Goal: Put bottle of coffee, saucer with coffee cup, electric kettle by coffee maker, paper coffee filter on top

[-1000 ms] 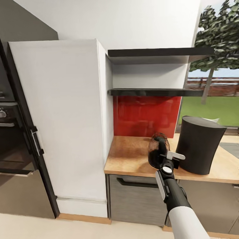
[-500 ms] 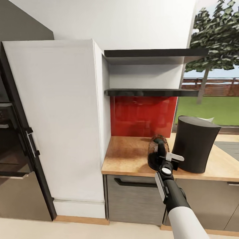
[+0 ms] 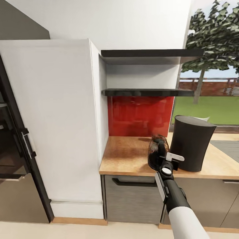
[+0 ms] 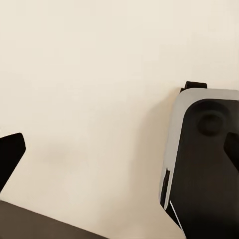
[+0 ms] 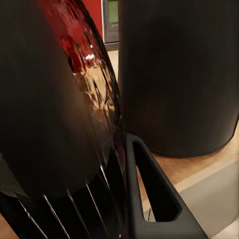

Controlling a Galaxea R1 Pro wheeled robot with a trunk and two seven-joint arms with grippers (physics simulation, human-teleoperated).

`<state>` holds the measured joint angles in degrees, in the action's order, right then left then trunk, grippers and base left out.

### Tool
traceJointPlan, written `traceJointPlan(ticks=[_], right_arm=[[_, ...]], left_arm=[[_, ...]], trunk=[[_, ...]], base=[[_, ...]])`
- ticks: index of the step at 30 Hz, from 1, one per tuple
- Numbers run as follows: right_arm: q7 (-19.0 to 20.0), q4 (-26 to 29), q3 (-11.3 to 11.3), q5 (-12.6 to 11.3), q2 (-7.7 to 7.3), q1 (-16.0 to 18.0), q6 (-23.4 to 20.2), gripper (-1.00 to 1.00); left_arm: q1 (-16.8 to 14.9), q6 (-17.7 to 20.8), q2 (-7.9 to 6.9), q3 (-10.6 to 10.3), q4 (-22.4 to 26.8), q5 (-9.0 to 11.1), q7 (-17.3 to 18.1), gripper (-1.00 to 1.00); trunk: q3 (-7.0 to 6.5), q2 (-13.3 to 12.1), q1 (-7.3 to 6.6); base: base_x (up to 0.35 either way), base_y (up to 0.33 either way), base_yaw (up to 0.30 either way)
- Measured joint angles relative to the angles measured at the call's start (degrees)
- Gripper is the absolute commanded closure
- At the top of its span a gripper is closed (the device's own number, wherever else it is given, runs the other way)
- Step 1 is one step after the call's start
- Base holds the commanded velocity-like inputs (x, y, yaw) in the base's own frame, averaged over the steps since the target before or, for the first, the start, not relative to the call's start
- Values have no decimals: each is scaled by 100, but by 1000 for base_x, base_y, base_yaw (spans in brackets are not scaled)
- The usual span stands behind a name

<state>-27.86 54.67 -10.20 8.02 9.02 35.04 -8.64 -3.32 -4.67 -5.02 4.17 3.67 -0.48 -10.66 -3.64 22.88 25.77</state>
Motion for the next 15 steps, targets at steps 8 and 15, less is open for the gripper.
traceJointPlan(ticks=[8, 15], right_arm=[[0, -1, 0, 0, -2, -1, 0, 100], [0, -13, 8, -1, -2, 0, 0, 100]], left_arm=[[-1, 0, 0, 0, -1, 0, -7, -100], [0, 0, 0, 0, 0, 0, -6, -100]], trunk=[[0, 0, 0], [0, 0, 0]], base=[[0, 0, -155], [0, 0, -17]])
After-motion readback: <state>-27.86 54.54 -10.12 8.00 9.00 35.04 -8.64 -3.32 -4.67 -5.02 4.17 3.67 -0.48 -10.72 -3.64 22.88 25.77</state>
